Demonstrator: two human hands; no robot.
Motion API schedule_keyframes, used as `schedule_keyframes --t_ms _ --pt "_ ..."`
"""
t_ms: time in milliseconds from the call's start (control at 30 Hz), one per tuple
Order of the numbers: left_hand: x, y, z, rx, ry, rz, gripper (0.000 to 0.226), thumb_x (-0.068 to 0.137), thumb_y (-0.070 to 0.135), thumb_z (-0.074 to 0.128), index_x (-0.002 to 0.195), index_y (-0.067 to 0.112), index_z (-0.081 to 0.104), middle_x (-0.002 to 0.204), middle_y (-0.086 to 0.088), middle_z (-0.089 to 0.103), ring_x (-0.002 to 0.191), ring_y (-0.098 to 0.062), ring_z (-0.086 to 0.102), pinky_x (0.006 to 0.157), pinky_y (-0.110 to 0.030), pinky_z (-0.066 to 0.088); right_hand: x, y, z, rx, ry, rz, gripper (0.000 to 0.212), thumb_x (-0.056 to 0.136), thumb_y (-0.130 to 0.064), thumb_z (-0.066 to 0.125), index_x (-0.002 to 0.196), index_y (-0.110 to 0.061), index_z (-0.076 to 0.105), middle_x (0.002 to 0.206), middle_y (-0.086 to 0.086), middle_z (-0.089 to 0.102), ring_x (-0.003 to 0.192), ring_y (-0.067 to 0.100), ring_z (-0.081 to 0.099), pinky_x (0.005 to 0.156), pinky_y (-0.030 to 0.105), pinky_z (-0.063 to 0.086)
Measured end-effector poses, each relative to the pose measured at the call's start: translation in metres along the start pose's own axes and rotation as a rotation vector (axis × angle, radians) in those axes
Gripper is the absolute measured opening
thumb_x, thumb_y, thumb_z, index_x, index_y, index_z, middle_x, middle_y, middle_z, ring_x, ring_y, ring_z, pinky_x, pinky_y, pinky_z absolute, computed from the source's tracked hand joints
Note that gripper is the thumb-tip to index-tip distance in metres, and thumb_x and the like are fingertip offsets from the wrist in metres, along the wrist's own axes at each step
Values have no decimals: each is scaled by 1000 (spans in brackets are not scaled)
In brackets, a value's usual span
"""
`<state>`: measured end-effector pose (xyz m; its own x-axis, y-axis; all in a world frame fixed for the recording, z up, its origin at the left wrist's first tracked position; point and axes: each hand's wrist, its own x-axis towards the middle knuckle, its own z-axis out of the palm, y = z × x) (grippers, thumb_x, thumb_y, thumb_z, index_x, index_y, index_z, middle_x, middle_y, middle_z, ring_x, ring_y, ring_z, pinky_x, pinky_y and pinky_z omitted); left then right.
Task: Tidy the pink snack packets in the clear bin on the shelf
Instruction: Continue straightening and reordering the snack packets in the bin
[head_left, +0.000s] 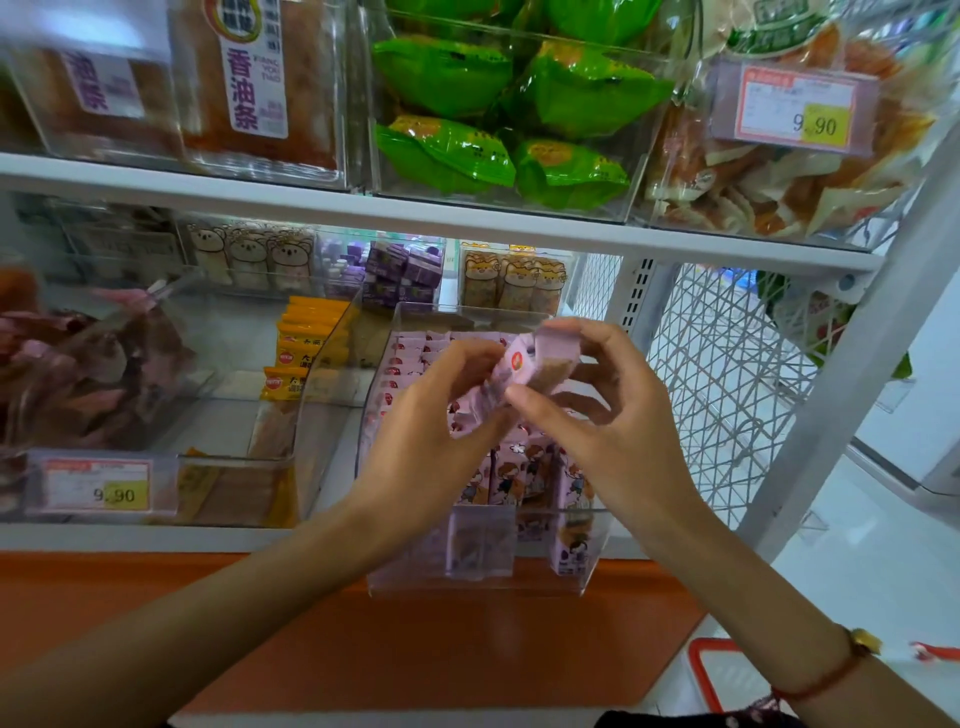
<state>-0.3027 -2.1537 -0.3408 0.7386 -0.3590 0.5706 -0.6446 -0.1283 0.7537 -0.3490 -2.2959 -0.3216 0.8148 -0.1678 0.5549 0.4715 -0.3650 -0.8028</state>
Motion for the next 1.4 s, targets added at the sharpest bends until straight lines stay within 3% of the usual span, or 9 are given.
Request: schedule_keyframes --t_ms 133,233,467,600,733,900,1133,1333,1400 --pt "3 -1 -10 -22 6 33 40 85 4 66 116 25 53 119 14 60 116 1 55 102 -21 43 -3 -2 -4 -50 -88 -135 38 77 -16 76 109 -26 61 111 -12 65 109 10 61 93 33 52" --pt "4 0 -13 -43 -5 21 39 80 23 66 117 30 54 126 14 56 119 2 51 103 -18 41 -3 -1 -5 -72 -87 -123 37 78 -24 74 112 -29 62 112 -11 64 110 11 61 92 38 52" --pt "3 1 -15 -141 -169 -198 52 69 43 67 118 24 63 92 17 73 83 0 70 65 -12 53 5 0 -11 -4 -8 175 30 86 -30 64 115 -20 67 96 -5 73 79 2 69 62 14 51" --pt "2 -1 -11 -225 -265 -414 36 72 48 62 96 23 73 85 6 76 80 -8 72 62 -17 55 6 11 -14 15 -48 421 27 83 -40 66 102 -21 73 83 -3 75 78 10 70 74 25 51" --pt "2 -3 -11 -217 -263 -454 41 67 52 62 89 19 74 83 3 76 78 -11 72 63 -17 56 5 15 -13 45 -79 459 22 83 -38 66 94 -20 73 75 -2 74 68 9 70 63 19 51" --pt "1 -1 -13 -219 -241 -390 45 69 38 69 111 25 64 85 14 75 78 -5 72 62 -11 52 6 15 -12 110 -136 363 24 89 -27 60 113 -26 63 93 -2 73 88 12 70 81 30 54" --pt "1 4 -16 -303 -196 -279 38 79 10 69 113 25 61 100 12 73 87 -5 71 67 -12 53 5 3 -11 146 -183 88 26 89 -15 62 112 -25 57 111 2 67 103 9 64 89 24 51" --pt "5 5 -17 -430 0 -353 40 81 25 67 118 15 56 106 3 70 90 -7 70 66 -16 55 -1 6 -9 -80 -248 41 72 74 -34 75 137 -37 38 127 -13 54 118 5 53 100 32 45" --pt "8 7 -17 -478 44 -394 48 76 35 68 117 13 56 100 1 73 88 -9 71 65 -18 56 -2 7 -5 -140 -215 -20 63 76 -28 76 130 -31 44 120 -11 57 112 4 56 94 22 47"
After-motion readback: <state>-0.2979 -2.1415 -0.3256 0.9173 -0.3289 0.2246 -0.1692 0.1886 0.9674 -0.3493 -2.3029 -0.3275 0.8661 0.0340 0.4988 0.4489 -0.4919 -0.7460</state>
